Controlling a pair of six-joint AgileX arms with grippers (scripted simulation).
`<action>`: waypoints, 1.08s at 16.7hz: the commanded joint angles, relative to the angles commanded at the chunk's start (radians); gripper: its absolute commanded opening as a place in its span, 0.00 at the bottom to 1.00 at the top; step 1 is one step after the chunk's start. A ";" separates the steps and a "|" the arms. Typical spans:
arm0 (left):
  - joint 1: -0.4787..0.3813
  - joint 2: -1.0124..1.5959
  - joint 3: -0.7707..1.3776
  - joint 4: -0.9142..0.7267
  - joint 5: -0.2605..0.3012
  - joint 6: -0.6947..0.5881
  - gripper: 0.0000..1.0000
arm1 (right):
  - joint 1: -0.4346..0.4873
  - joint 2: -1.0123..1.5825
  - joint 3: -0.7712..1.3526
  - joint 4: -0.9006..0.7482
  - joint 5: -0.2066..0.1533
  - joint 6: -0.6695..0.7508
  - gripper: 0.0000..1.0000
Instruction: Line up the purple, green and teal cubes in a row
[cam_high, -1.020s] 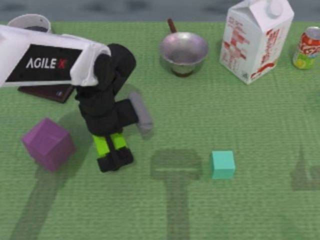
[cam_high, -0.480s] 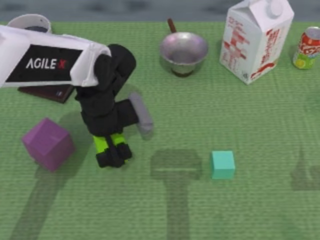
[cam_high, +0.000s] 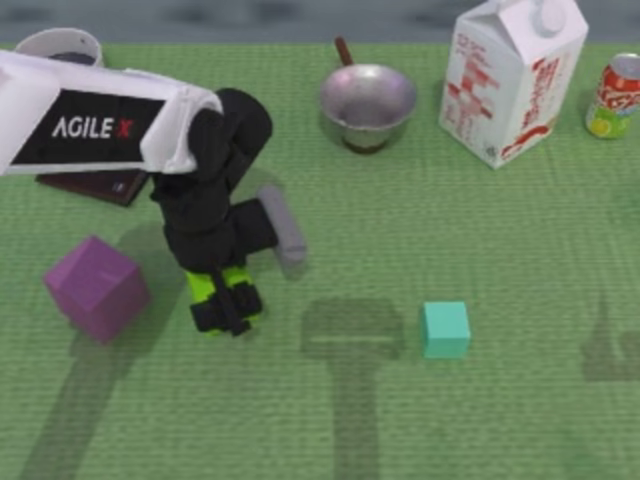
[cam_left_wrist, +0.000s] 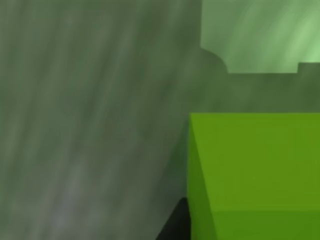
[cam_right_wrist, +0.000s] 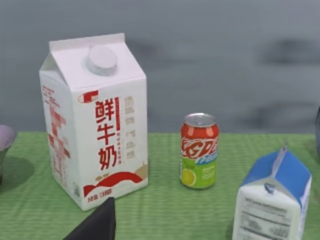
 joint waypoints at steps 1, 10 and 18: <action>0.000 0.000 0.000 0.000 0.000 0.000 0.00 | 0.000 0.000 0.000 0.000 0.000 0.000 1.00; 0.013 -0.065 0.073 -0.132 0.009 -0.012 0.00 | 0.000 0.000 0.000 0.000 0.000 0.000 1.00; 0.013 -0.118 0.145 -0.257 0.008 -0.008 0.00 | 0.000 0.000 0.000 0.000 0.000 0.000 1.00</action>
